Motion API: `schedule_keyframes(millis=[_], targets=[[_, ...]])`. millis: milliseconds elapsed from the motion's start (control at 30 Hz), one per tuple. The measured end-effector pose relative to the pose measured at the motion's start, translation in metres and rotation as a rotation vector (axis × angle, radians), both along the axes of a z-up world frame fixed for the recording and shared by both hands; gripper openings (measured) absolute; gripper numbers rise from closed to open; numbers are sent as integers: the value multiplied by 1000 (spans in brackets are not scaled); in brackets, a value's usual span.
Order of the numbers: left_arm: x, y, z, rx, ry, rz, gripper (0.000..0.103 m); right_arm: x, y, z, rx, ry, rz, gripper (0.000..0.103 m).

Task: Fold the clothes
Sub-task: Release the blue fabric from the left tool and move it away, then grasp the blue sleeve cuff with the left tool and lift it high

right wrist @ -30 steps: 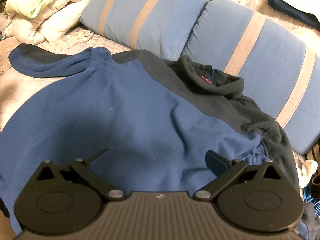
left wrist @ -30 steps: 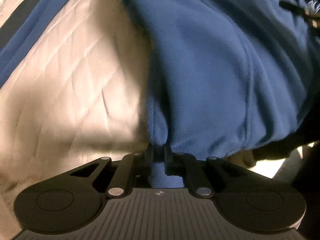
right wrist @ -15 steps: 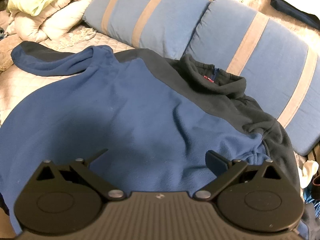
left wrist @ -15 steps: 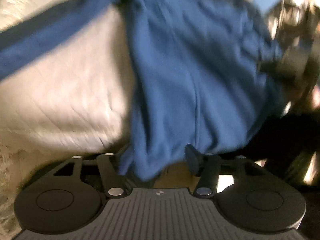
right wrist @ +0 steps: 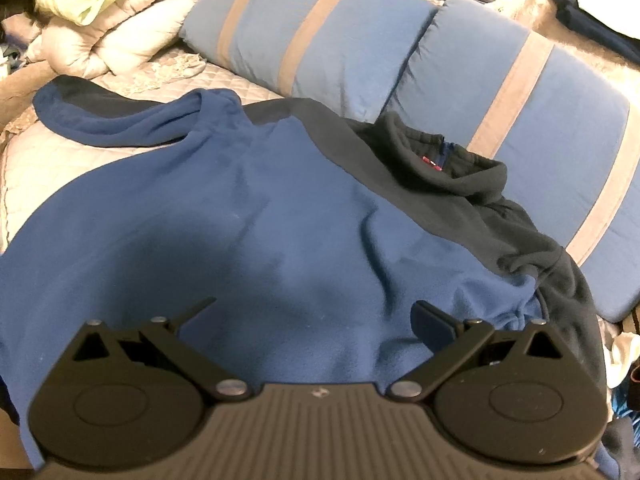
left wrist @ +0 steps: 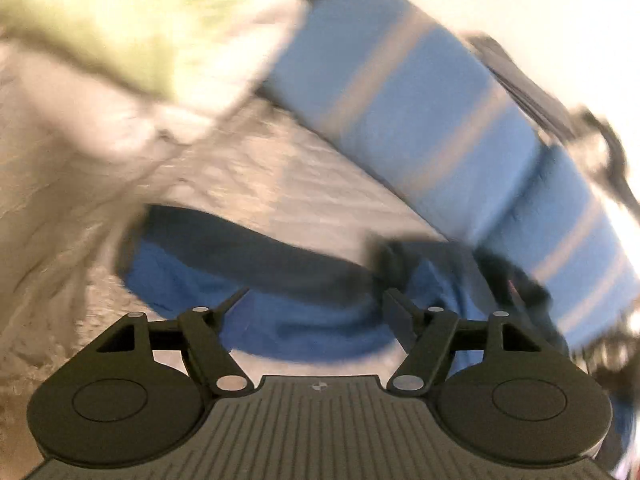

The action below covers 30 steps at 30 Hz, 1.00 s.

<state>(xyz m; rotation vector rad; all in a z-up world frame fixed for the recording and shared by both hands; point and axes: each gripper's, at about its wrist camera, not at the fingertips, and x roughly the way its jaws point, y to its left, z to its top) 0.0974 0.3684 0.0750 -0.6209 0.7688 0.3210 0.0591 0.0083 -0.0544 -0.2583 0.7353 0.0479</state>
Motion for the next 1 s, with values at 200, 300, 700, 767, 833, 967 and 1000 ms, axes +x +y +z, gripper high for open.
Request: schedule_keyframes(millis=[200, 300, 700, 767, 833, 967, 1000], targets=[[-28, 58, -70, -64, 9, 279, 69, 6, -5, -5, 18, 18, -18, 103], [-42, 78, -104, -198, -55, 352, 69, 9, -7, -9, 45, 30, -18, 103], [-55, 107, -154, -441, -246, 500, 58, 20, 0, -32, 36, 109, 6, 103], [-55, 110, -158, -460, -244, 518, 43, 21, 1, -32, 40, 108, 2, 103], [-54, 111, -157, -464, -229, 526, 28, 21, 3, -31, 40, 101, -3, 103], [-50, 111, -143, -403, -215, 484, 21, 21, 3, -30, 30, 91, -4, 103], [-47, 110, -136, -369, -210, 462, 21, 21, 3, -30, 27, 88, -5, 103]])
